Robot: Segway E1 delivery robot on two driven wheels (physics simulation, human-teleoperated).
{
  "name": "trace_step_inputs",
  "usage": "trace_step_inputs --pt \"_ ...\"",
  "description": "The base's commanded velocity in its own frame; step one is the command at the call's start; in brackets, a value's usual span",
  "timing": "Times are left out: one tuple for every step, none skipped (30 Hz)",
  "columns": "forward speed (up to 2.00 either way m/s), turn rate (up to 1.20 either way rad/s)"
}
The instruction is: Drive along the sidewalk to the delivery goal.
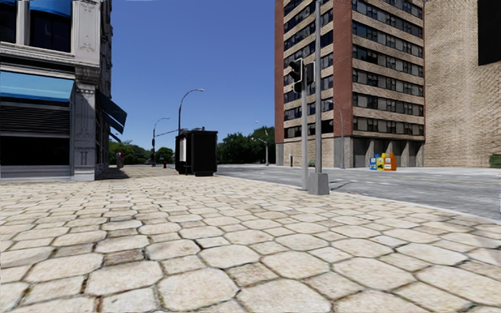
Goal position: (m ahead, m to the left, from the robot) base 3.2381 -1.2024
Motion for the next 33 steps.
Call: trace_step_inputs --pt "1.22 -0.43" --pt "1.16 -0.44" --pt "1.12 -0.45" --pt "1.10 -0.46" --pt "1.10 -0.46" --pt "1.09 -0.49" --pt "1.09 -0.51" --pt "1.08 -0.52" --pt "1.08 -0.52" --pt "1.08 -0.52" --pt "1.07 -0.52" --pt "1.07 -0.52" --pt "1.07 -0.52" --pt "1.07 -0.52" --pt "1.07 -0.52" --pt "1.07 -0.52" --pt "1.07 -0.52" --pt "1.07 -0.52" --pt "1.07 -0.52" --pt "1.07 -0.52" --pt "1.07 -0.52" --pt "1.07 -0.52" --pt "1.07 -0.52" --pt "1.07 -0.52" --pt "1.07 -0.52" --pt "1.07 -0.52" --pt "1.07 -0.52" --pt "1.06 -0.52" --pt "1.06 -0.52" --pt "1.06 -0.52" --pt "1.06 -0.52" --pt "1.06 -0.52" --pt "1.06 -0.36"
